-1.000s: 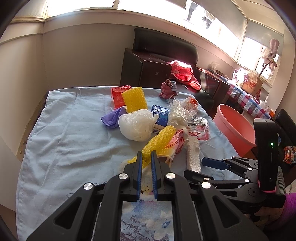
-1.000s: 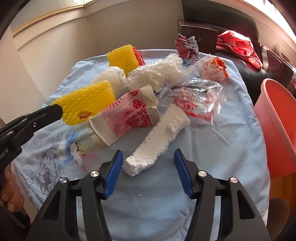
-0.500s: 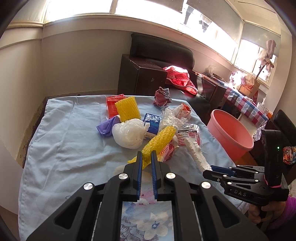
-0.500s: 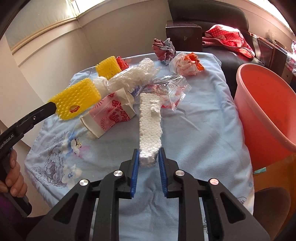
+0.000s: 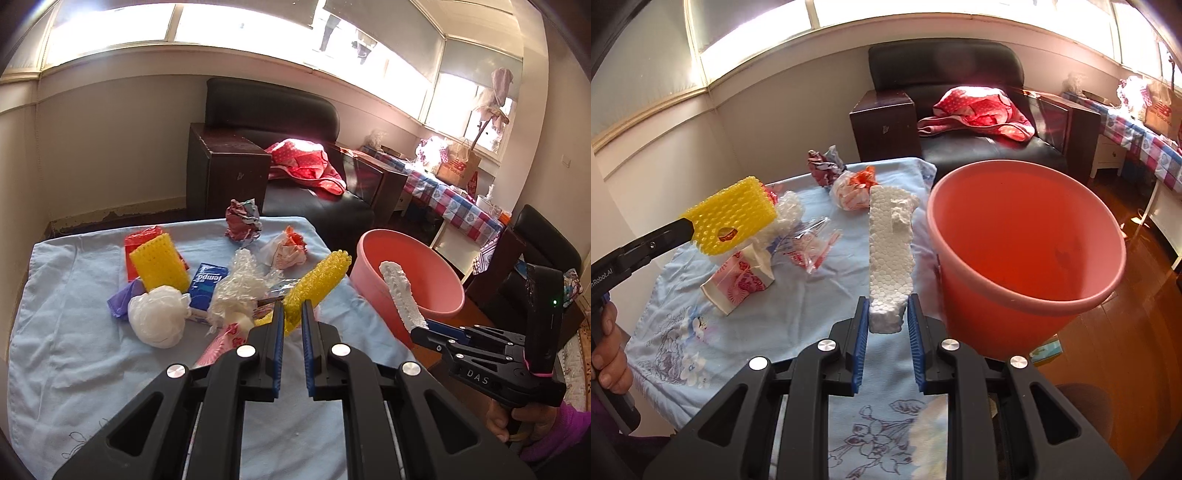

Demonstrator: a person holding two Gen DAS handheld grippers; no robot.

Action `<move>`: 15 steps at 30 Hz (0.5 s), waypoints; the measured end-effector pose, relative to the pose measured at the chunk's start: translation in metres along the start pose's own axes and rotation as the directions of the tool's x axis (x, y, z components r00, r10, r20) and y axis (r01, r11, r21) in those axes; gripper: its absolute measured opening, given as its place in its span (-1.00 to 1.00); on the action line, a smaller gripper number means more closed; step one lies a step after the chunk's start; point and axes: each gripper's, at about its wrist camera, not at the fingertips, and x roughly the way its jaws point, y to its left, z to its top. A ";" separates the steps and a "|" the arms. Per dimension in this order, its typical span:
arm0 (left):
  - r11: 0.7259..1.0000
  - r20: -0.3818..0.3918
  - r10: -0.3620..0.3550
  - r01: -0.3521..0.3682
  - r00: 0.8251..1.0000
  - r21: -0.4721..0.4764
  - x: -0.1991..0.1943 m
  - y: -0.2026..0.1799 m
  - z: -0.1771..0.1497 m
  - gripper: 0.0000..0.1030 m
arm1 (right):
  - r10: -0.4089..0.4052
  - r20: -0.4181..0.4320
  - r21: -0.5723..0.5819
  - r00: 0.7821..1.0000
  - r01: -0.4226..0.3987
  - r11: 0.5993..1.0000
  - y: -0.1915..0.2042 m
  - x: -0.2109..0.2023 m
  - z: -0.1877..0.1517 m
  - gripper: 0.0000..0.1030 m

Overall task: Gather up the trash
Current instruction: 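Carry both items over the pink bucket and open both grippers to drop them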

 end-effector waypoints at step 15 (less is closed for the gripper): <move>0.984 -0.095 -0.148 0.156 0.984 0.089 0.097 -0.101 0.043 -0.83 | -0.118 0.019 0.119 0.993 0.115 0.986 -0.080 -0.001 0.015 -0.58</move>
